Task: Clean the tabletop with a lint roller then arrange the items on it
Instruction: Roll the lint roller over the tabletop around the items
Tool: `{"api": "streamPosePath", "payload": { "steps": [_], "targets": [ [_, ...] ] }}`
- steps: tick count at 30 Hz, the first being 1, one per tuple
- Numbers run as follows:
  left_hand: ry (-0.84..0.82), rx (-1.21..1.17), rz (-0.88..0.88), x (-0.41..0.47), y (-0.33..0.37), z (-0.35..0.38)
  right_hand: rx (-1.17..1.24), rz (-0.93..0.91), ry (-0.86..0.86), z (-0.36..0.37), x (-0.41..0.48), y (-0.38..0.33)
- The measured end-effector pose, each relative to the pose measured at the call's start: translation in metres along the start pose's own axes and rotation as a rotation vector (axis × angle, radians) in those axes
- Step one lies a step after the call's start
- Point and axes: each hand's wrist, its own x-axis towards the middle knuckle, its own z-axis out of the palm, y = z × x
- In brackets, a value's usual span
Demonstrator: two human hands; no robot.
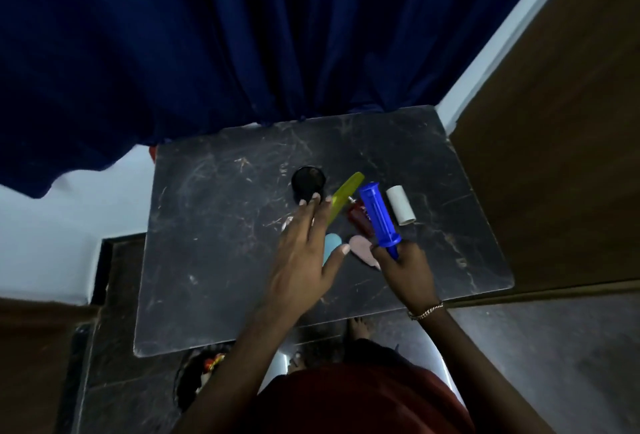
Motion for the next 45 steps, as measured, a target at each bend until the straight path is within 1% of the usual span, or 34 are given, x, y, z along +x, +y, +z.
{"api": "streamPosePath", "payload": {
  "steps": [4,9,11,15,17,21,26,30,34,36,38,41,45],
  "targets": [
    [-0.084,0.058,0.027,0.036,0.016,0.030,-0.032,0.117,0.039,-0.025,0.025,0.035],
    [-0.174,0.133,0.112,0.091,0.034,0.079,-0.080,0.232,0.064,-0.057,0.057,0.080],
    [-0.258,0.203,0.142,0.115,0.039,0.102,-0.104,0.258,0.061,-0.069,0.067,0.097],
    [-0.485,0.352,0.171,0.152,0.052,0.143,-0.129,0.302,0.025,-0.088,0.083,0.125],
    [-0.565,0.422,0.205,0.167,0.056,0.157,-0.138,0.302,0.010,-0.094,0.089,0.135],
    [-0.650,0.530,0.303,0.189,0.062,0.173,-0.159,0.326,-0.053,-0.101,0.096,0.152],
    [-0.737,0.558,0.318,0.200,0.071,0.183,-0.145,0.340,-0.090,-0.111,0.099,0.161],
    [-0.739,0.585,0.338,0.205,0.078,0.189,-0.132,0.383,-0.106,-0.119,0.096,0.166],
    [-0.751,0.621,0.337,0.208,0.081,0.196,-0.166,0.353,-0.122,-0.126,0.092,0.167],
    [-0.728,0.598,0.320,0.209,0.082,0.197,-0.150,0.352,-0.121,-0.130,0.090,0.167],
    [-0.671,0.551,0.279,0.211,0.085,0.197,-0.137,0.351,-0.124,-0.133,0.090,0.165],
    [-0.548,0.398,0.182,0.212,0.090,0.194,-0.133,0.335,-0.138,-0.139,0.088,0.160],
    [-0.335,0.038,0.080,0.194,0.090,0.181,-0.155,0.279,-0.155,-0.144,0.083,0.152]
  ]
}}
